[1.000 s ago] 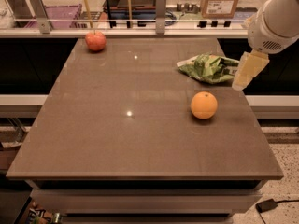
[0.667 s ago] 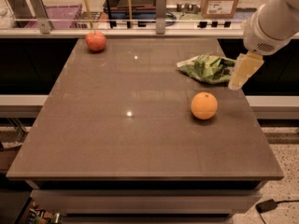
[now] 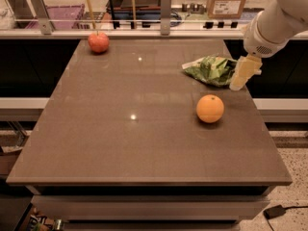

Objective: Move green jalapeno chip bag near apple

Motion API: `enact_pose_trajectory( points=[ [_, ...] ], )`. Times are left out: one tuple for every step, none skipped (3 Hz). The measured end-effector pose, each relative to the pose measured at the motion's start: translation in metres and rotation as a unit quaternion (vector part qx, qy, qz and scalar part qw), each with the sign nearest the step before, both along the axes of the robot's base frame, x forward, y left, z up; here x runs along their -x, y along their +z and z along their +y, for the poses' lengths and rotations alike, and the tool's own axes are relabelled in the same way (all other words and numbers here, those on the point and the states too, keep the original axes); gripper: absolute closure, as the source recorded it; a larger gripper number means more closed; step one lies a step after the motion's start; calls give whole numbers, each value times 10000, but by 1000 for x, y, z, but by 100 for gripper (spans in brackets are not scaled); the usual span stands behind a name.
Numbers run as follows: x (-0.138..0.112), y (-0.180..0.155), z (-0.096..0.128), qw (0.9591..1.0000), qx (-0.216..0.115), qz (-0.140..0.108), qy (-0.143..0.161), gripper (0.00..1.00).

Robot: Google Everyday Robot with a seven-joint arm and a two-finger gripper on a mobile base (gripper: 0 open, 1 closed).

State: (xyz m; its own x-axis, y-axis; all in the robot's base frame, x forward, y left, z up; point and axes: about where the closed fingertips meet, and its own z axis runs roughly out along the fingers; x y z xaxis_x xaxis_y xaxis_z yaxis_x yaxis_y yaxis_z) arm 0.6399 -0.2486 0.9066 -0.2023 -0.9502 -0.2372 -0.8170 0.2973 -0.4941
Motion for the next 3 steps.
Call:
enact_pose_trajectory(
  points=[
    [-17, -9, 7, 9998, -92, 10, 148, 0],
    [-27, -22, 12, 9994, -184, 121, 256, 0],
    [-33, -39, 16, 9983, -272, 360, 367, 0]
  ],
)
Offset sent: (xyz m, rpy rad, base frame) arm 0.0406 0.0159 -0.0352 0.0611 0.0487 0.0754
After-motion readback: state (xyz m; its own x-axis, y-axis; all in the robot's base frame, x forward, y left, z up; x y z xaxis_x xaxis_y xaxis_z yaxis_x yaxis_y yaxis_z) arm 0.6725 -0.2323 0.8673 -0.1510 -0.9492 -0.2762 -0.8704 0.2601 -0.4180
